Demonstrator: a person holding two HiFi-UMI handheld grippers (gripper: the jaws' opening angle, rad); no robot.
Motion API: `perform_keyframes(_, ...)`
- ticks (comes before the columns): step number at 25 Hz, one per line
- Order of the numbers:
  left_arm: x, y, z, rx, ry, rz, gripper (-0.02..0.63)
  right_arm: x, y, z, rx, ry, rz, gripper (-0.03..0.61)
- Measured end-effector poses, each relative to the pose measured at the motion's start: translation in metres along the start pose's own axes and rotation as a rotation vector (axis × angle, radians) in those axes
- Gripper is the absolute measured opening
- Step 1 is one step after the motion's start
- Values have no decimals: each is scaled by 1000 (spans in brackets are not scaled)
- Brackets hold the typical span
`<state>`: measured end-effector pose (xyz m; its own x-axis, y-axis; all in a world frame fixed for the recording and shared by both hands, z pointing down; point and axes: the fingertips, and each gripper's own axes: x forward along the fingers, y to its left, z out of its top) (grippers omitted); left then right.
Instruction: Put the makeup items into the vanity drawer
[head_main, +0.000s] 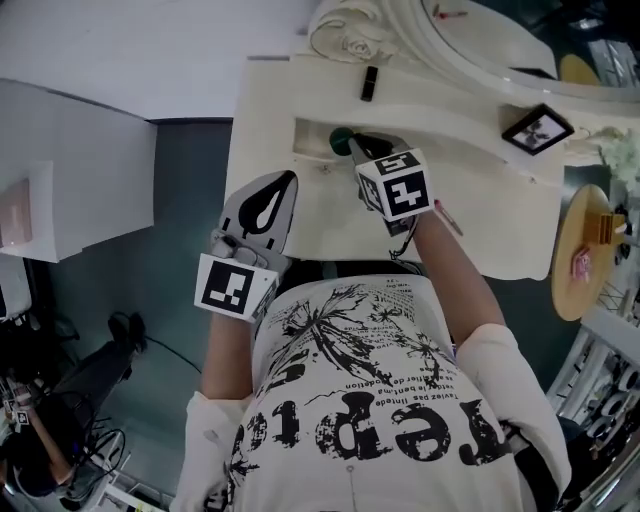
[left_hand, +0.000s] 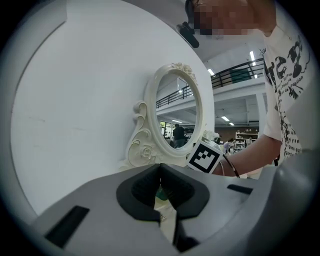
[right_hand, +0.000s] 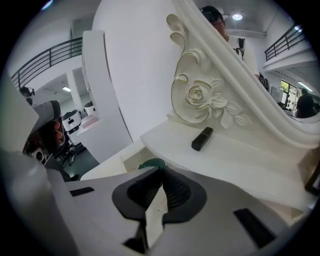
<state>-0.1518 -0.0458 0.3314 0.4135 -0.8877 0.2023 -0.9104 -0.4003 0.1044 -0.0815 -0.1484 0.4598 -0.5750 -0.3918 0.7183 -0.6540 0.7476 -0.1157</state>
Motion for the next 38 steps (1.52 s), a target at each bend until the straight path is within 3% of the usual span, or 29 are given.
perform_keyframes(5, -7, 13, -5, -15, 6, 58, 14, 20, 10, -2, 31, 27, 52, 49)
perform_keyframes(9, -8, 16, -9, -29, 6, 71, 14, 23, 14, -1, 82, 16, 89, 216)
perform_keyframes(13, -2, 14, -9, -35, 2, 55, 14, 15, 3, -5, 77, 8, 51, 278)
perform_keyframes(21, 31, -22, 1, -11, -9, -77, 14, -38, -36, -35, 155, -21, -49, 268)
perform_keyframes(29, 78, -84, -6, 12, 17, -259, 14, -90, -97, -128, 287, 55, -216, 253)
perform_keyframes(33, 97, -112, -12, 15, 38, -307, 14, -99, -112, -168, 343, 105, -225, 241)
perform_keyframes(38, 112, -132, -22, 15, 78, -336, 14, -93, -118, -187, 352, 141, -191, 218)
